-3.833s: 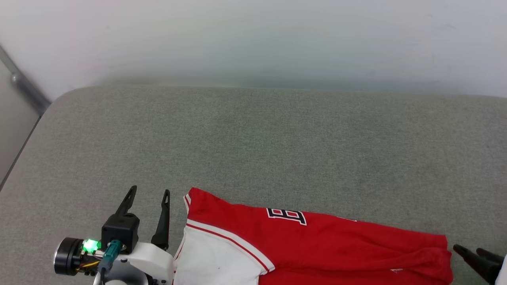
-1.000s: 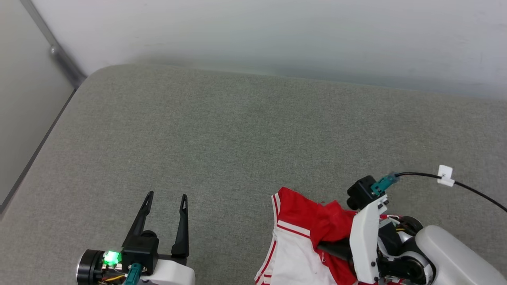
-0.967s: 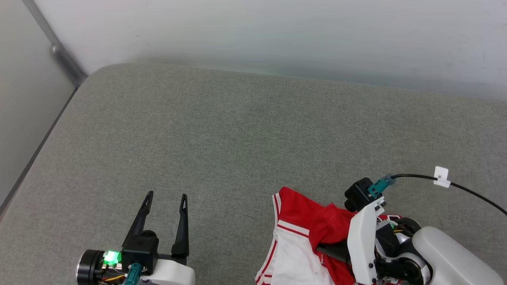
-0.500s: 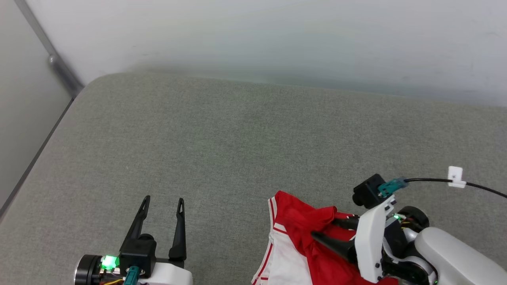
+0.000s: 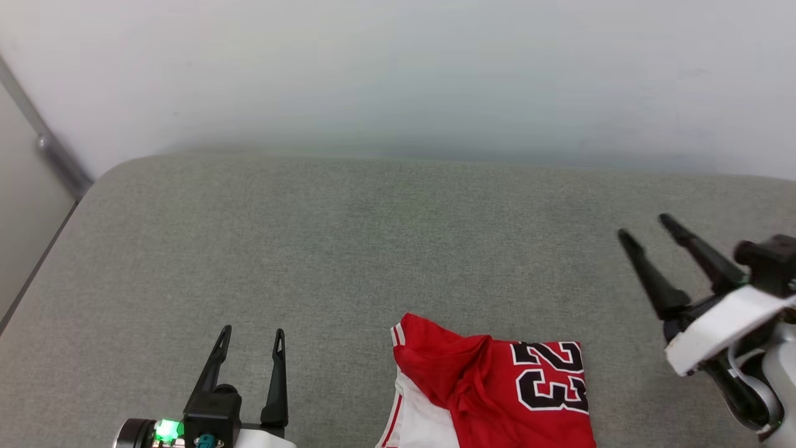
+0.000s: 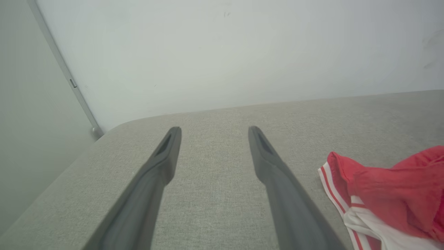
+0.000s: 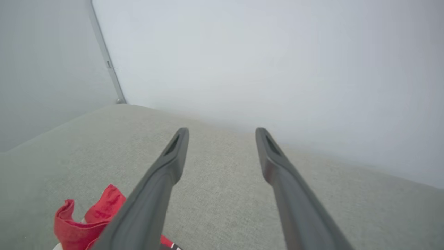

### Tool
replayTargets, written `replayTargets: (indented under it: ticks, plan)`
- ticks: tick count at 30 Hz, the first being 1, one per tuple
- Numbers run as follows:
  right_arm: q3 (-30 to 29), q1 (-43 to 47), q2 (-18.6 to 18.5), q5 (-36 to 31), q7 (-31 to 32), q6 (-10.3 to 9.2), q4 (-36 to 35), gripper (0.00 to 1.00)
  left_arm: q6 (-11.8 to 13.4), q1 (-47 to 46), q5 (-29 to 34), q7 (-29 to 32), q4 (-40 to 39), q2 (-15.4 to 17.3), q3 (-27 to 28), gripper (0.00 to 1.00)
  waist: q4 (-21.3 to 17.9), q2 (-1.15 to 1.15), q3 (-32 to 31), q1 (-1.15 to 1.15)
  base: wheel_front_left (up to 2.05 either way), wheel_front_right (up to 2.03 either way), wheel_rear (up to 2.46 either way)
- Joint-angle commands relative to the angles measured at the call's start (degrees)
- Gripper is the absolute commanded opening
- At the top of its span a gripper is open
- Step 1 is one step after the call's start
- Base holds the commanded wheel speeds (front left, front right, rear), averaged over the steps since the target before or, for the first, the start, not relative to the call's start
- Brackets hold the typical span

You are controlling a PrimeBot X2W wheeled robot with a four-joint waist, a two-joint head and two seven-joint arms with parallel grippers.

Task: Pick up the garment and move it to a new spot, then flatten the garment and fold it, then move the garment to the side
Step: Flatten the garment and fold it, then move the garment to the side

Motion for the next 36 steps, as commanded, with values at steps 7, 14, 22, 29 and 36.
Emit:
replayTargets:
  ticks: [7,14,22,29,36]
  plan:
    - [-17.9,10.0,8.6,-13.3,-8.1,-0.02,-0.8,1.0,-0.2,1.2,0.4,-0.1,-0.4,0.3,0.3,1.0,-1.4,0.0,-1.0,0.0,0.0,0.0,0.0]
    - [-27.7,19.5,17.6,-21.3,-8.8,-0.02,-9.6,1.0,-0.1,1.6,0.5,-0.1,-0.6,0.2,0.2,1.0,-1.9,0.0,-1.4,0.0,0.0,0.0,0.0]
    - [-31.6,28.4,24.8,-26.7,-8.8,-0.02,-16.6,1.0,-0.3,1.8,0.4,-0.1,-0.8,0.2,-0.1,1.0,-1.9,0.0,-1.7,0.0,0.0,0.0,0.0]
    - [-31.9,32.1,27.4,-27.4,-8.8,-0.02,-17.2,1.0,-0.4,2.1,0.2,-0.1,-0.9,0.1,-0.3,1.0,-1.9,0.0,-1.8,0.0,0.0,0.0,0.0]
    - [-32.0,32.5,28.1,-27.5,-8.8,-0.02,-16.9,1.0,-0.5,2.2,0.1,-0.1,-1.0,0.1,-0.2,1.0,-1.7,0.0,-1.8,0.0,0.0,0.0,0.0]
